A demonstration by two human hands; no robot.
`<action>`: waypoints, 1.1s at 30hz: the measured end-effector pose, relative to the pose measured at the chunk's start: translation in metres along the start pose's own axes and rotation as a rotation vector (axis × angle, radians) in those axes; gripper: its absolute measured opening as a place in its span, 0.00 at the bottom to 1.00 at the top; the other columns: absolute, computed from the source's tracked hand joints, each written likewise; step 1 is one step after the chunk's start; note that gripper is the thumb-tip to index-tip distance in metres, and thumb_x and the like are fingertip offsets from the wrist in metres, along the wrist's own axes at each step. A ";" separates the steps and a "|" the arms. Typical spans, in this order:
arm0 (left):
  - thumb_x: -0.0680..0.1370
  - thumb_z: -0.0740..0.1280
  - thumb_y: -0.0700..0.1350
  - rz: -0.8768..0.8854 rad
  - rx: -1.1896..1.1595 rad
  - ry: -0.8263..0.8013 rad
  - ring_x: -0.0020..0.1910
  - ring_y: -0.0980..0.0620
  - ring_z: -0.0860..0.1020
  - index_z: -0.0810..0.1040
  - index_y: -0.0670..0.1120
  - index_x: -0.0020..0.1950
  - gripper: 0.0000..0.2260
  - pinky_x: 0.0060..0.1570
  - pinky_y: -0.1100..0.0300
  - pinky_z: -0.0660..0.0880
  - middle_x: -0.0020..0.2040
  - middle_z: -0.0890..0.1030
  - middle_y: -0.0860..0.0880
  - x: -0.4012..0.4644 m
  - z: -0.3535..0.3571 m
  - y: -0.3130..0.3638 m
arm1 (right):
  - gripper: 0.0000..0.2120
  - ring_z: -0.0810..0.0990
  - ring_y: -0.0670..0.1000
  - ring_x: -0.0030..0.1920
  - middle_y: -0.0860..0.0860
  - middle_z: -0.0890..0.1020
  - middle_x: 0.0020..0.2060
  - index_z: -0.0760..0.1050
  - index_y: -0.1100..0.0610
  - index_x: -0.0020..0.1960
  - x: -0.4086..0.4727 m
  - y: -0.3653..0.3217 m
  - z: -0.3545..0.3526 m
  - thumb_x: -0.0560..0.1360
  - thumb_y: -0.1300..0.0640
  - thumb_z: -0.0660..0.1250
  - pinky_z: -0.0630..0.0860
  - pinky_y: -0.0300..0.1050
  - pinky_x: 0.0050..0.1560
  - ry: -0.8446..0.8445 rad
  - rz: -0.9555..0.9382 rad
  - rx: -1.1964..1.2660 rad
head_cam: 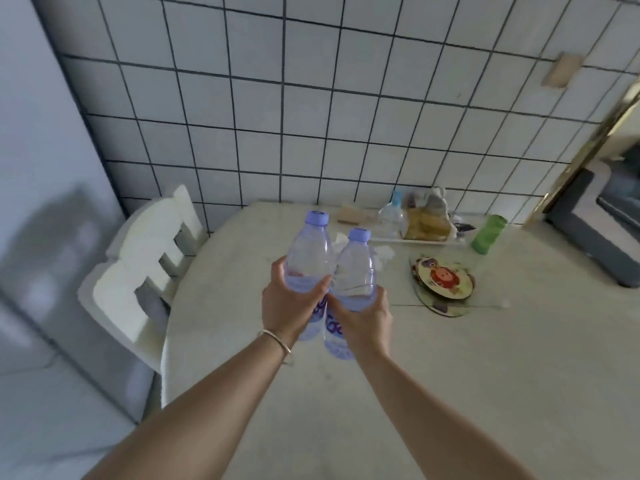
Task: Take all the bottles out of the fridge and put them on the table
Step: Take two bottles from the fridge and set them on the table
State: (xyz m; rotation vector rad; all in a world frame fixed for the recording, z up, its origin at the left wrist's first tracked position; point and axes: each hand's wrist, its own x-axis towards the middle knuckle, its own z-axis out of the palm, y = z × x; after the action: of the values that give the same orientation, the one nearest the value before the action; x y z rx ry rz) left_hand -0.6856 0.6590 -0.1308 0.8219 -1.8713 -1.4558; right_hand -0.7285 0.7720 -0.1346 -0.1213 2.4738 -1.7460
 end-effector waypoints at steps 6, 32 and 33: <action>0.63 0.78 0.53 -0.055 0.047 0.060 0.48 0.52 0.78 0.69 0.51 0.60 0.30 0.50 0.61 0.72 0.49 0.80 0.52 0.095 0.002 -0.038 | 0.30 0.76 0.48 0.43 0.47 0.77 0.44 0.69 0.53 0.58 0.078 -0.010 0.073 0.63 0.47 0.78 0.68 0.38 0.38 -0.164 0.049 0.010; 0.63 0.79 0.51 0.039 -0.023 -0.137 0.46 0.46 0.82 0.71 0.40 0.58 0.31 0.47 0.43 0.78 0.47 0.81 0.43 0.450 0.031 -0.220 | 0.31 0.78 0.46 0.43 0.42 0.77 0.44 0.66 0.49 0.59 0.357 0.009 0.345 0.61 0.54 0.77 0.70 0.36 0.35 -0.251 0.000 -0.054; 0.63 0.79 0.53 0.035 -0.028 -0.133 0.47 0.46 0.82 0.70 0.40 0.59 0.32 0.48 0.43 0.78 0.48 0.81 0.43 0.451 0.032 -0.225 | 0.31 0.78 0.46 0.43 0.43 0.77 0.44 0.66 0.49 0.59 0.358 0.011 0.349 0.61 0.54 0.77 0.69 0.35 0.35 -0.251 0.008 -0.055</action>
State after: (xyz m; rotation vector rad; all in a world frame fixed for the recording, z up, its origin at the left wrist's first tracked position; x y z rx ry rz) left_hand -0.9647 0.2794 -0.3124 0.6903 -1.9483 -1.5441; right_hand -1.0353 0.4037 -0.2768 -0.3144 2.3367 -1.5528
